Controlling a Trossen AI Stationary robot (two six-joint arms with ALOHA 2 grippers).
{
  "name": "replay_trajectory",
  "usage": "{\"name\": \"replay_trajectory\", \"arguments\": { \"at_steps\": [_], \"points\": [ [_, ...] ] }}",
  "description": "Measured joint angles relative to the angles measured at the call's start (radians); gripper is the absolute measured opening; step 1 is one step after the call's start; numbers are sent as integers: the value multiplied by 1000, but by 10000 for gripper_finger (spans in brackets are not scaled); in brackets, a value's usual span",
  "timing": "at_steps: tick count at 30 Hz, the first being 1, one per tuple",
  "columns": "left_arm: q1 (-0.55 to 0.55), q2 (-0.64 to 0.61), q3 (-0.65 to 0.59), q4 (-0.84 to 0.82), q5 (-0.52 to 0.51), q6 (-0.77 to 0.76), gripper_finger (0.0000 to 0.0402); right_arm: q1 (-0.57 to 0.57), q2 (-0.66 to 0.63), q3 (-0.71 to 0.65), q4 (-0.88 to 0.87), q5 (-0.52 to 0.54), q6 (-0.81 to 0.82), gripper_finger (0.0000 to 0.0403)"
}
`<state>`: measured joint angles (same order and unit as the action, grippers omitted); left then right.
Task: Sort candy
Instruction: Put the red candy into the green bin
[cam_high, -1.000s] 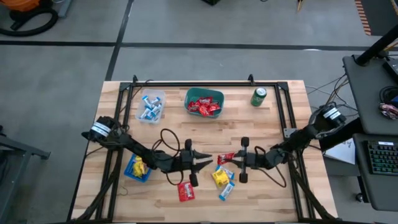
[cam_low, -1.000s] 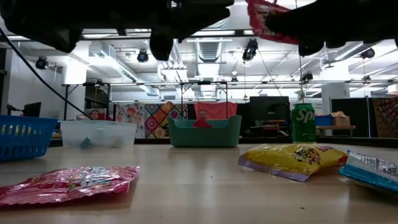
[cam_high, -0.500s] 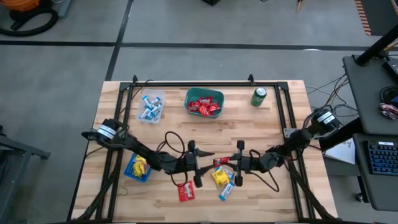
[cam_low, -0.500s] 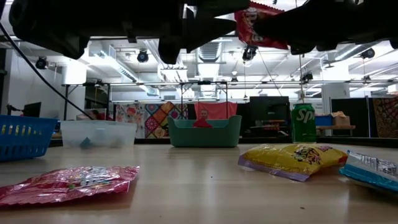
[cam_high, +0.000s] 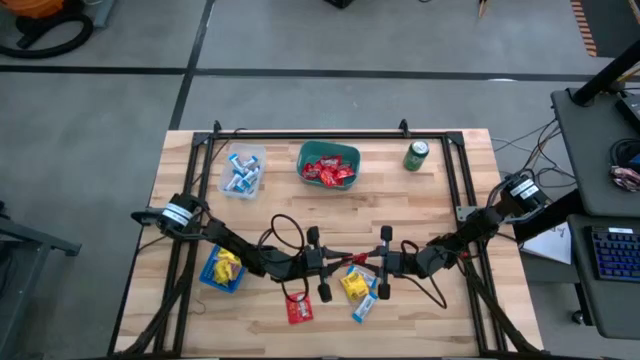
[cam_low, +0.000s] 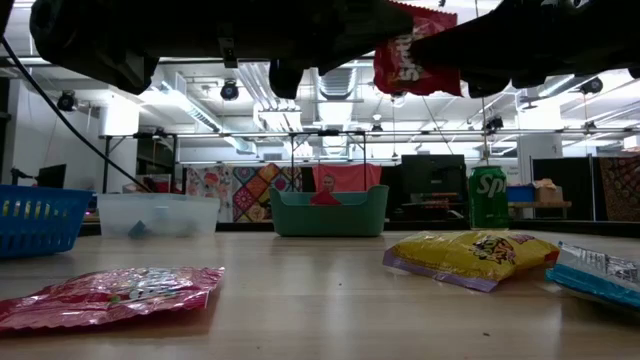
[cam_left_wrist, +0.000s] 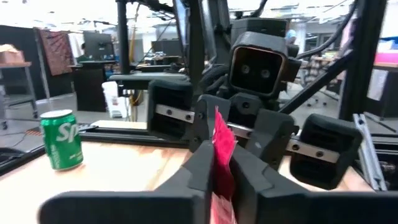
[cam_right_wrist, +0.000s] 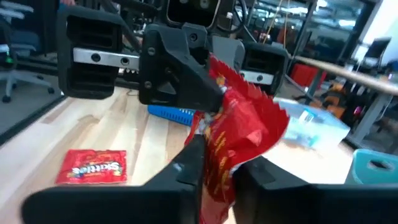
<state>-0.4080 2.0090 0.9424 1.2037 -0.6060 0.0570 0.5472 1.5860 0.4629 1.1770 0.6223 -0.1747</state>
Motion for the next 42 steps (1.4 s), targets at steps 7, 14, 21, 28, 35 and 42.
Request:
{"name": "replay_trajectory", "arguments": {
  "at_steps": [7,14,21,28,35,42],
  "points": [
    [1,-22,-3,-34,-72,-6,5,0,-25,0,-23,9,47,116],
    [32,-150,-5,-321,-233,2,2,0,-122,0,-174,125,164,171],
    [142,-267,-5,-602,-262,2,1,0,-274,-1,-459,224,379,191],
    [329,-296,-6,-697,-149,-7,0,0,-329,-1,-552,216,411,188],
    [494,-293,-8,-708,-22,-14,0,0,-307,-1,-564,216,412,187],
    [614,-285,-8,-710,43,-50,0,-5,-306,-1,-570,216,410,187]
  ]
}}
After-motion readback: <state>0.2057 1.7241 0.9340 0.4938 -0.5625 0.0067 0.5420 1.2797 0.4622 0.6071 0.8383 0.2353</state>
